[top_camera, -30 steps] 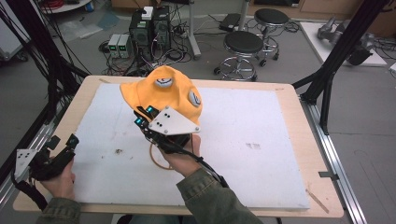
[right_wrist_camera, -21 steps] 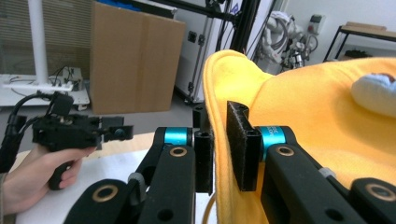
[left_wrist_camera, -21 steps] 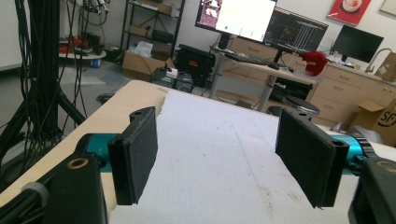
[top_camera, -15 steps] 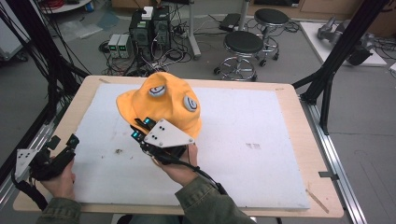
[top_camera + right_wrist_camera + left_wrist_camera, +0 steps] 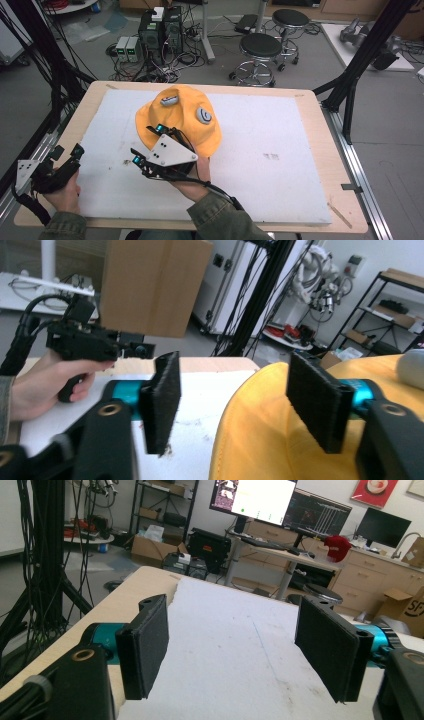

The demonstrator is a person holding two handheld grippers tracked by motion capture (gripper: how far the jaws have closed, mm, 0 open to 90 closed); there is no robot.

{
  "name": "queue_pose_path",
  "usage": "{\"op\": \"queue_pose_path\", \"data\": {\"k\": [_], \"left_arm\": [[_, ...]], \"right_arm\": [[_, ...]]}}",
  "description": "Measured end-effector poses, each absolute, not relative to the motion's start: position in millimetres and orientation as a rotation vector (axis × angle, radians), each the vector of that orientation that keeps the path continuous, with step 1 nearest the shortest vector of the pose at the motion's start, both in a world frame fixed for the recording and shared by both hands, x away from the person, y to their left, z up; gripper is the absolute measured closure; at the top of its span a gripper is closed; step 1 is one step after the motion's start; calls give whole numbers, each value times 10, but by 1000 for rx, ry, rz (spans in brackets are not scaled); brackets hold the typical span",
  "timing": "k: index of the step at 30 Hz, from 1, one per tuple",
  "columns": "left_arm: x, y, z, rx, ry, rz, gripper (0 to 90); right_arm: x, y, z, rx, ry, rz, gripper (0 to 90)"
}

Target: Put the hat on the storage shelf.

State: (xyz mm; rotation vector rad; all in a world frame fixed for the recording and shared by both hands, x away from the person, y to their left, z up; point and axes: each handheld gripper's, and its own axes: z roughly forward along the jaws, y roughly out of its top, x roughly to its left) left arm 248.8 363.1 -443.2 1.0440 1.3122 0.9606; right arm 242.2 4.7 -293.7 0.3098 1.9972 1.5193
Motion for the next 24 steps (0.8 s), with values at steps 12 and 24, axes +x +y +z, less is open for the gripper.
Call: {"op": "queue_pose_path", "data": {"k": [12,24], "left_arm": [[2495,3632,-4434,1043,1313,963,299],[2493,3621,-4429,1046,1311,963,297]], "right_arm": [[2453,-131,-2845,482,1884,1570,138],[2475,-679,-2634,585,1679,1666,112]]}}
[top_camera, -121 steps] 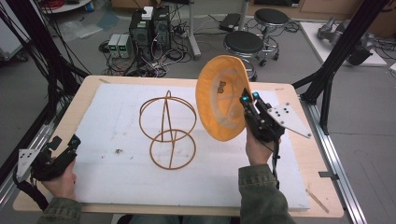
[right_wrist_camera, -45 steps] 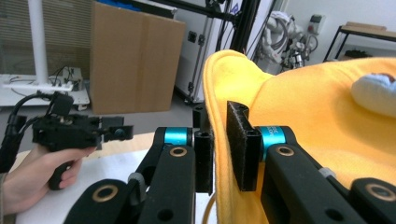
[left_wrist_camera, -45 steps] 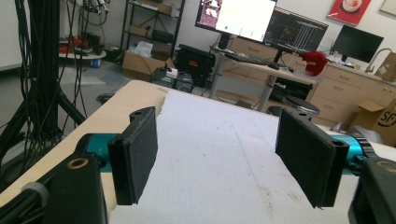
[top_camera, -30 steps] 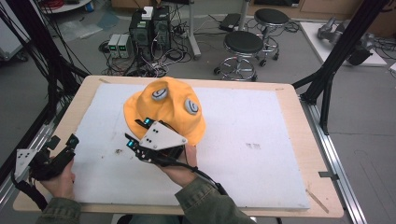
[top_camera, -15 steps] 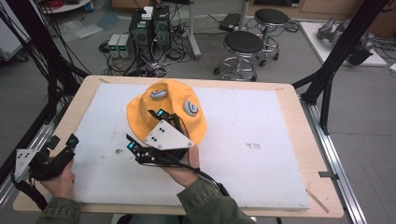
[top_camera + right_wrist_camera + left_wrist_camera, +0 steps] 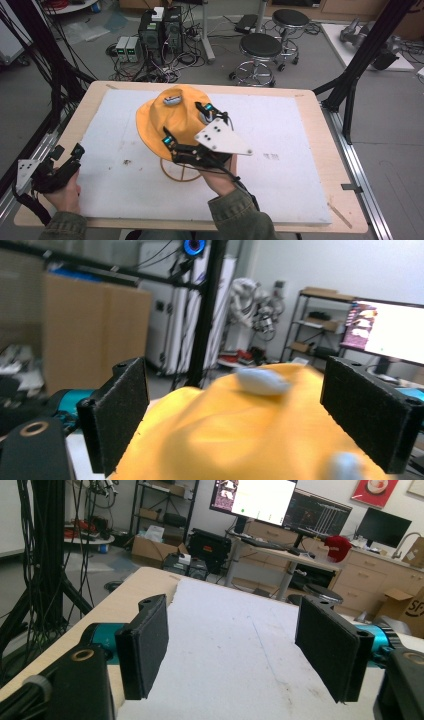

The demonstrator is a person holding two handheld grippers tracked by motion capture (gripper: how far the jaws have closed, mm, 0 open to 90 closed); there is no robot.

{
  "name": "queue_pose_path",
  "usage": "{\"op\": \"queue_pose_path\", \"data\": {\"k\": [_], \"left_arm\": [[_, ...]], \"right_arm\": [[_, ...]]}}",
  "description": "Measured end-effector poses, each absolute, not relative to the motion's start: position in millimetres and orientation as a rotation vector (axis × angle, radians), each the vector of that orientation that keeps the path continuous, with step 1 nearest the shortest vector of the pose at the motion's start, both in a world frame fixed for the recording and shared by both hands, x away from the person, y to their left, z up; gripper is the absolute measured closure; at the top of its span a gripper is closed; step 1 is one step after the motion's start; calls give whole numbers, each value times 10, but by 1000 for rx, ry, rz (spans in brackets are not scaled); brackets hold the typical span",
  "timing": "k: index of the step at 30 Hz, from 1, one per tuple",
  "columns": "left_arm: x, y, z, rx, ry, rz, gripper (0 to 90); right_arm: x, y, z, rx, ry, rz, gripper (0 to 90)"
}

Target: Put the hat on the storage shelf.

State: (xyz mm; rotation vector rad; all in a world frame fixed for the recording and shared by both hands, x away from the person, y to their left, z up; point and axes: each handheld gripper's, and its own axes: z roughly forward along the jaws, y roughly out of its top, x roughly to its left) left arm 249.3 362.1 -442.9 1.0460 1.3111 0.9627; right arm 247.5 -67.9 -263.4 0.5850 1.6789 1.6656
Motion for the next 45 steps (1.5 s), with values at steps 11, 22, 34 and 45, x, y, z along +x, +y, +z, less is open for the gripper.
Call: {"op": "queue_pose_path", "data": {"k": [11,22,34,45], "left_arm": [[2501,3625,-4429,1041,1304,968,294],[2491,3587,-4419,1048,1297,966,294],[2468,3581,-4412,1043,1298,967,294],[2455,3582,-4411,1039,1302,968,294]], "right_arm": [[2397,-1582,-2534,735,1484,1626,112],[2277,-2411,-2783,925,1365,1555,112],[2269,-2871,-3238,1062,1327,1459,112],[2298,-2995,-3642,1148,1349,1340,112]]}}
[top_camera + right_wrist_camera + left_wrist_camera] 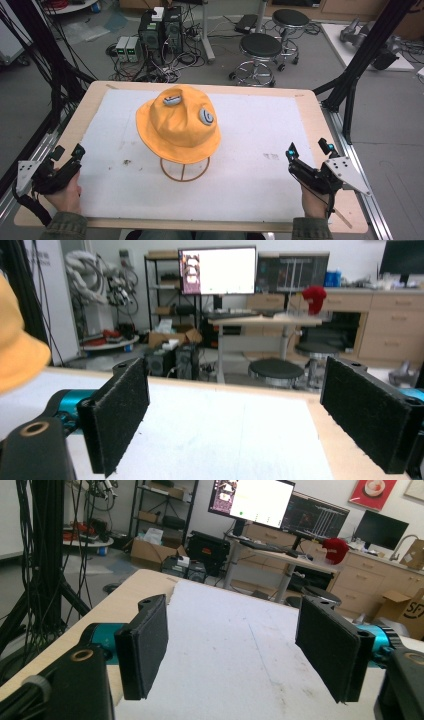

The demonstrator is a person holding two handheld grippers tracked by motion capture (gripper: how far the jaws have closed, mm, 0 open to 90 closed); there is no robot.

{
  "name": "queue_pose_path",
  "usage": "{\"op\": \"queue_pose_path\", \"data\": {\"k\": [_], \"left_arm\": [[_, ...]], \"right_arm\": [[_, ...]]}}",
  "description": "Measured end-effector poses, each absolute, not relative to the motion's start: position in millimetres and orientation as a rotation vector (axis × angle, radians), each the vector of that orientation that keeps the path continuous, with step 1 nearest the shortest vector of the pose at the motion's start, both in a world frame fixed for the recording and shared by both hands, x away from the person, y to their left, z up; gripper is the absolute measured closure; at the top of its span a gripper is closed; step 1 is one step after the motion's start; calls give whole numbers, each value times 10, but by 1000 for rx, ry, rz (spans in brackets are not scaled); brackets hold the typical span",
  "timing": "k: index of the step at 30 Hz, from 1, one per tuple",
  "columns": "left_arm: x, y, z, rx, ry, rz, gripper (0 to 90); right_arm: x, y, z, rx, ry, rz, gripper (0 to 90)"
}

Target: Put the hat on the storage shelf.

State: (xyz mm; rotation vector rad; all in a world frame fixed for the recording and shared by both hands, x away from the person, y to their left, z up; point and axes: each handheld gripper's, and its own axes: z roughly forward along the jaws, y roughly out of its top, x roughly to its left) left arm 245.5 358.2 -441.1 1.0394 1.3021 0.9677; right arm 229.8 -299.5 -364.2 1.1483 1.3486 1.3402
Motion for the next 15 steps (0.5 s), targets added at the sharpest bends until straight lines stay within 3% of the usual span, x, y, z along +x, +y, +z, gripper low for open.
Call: {"op": "queue_pose_path", "data": {"k": [15], "left_arm": [[2454,3580,-4414,1040,1304,965,294]], "right_arm": [[2391,-3017,-4066,1233,1383,1239,113]]}}
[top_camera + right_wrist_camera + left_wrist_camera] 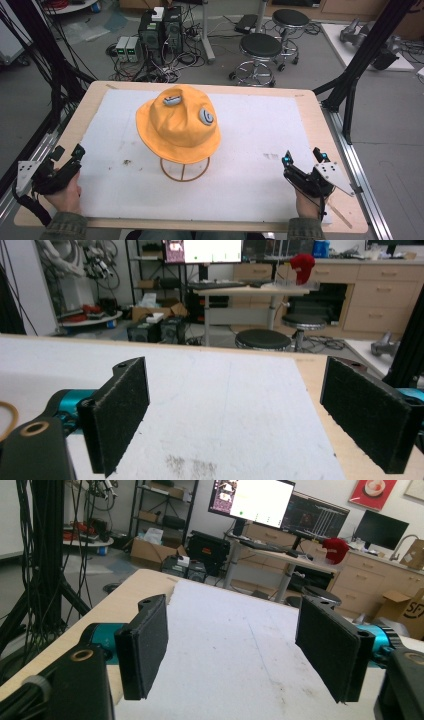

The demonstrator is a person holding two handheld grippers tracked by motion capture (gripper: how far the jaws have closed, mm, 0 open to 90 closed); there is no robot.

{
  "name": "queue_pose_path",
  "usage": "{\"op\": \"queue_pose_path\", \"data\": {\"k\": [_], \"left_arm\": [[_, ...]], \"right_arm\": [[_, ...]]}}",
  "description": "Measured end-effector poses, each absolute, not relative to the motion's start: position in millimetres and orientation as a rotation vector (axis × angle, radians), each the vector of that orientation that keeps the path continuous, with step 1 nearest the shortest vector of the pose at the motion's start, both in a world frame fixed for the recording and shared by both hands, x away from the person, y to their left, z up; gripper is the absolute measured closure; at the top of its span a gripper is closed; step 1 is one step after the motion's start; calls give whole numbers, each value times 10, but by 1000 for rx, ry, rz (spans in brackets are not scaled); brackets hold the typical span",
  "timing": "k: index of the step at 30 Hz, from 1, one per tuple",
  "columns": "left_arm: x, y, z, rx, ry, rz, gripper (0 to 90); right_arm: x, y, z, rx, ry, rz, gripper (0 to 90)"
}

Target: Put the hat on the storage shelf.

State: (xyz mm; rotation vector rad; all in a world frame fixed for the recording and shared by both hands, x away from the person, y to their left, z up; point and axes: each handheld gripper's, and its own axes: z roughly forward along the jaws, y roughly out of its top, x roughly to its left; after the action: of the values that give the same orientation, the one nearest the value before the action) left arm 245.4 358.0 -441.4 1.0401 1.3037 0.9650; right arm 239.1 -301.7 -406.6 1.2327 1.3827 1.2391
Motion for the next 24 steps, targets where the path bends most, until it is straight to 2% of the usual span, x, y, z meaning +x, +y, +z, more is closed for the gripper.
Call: {"op": "queue_pose_path", "data": {"k": [24], "left_arm": [[2457,3565,-4416,1048,1304,955,294]], "right_arm": [[2444,-3050,-4230,1326,1383,1227,113]]}}
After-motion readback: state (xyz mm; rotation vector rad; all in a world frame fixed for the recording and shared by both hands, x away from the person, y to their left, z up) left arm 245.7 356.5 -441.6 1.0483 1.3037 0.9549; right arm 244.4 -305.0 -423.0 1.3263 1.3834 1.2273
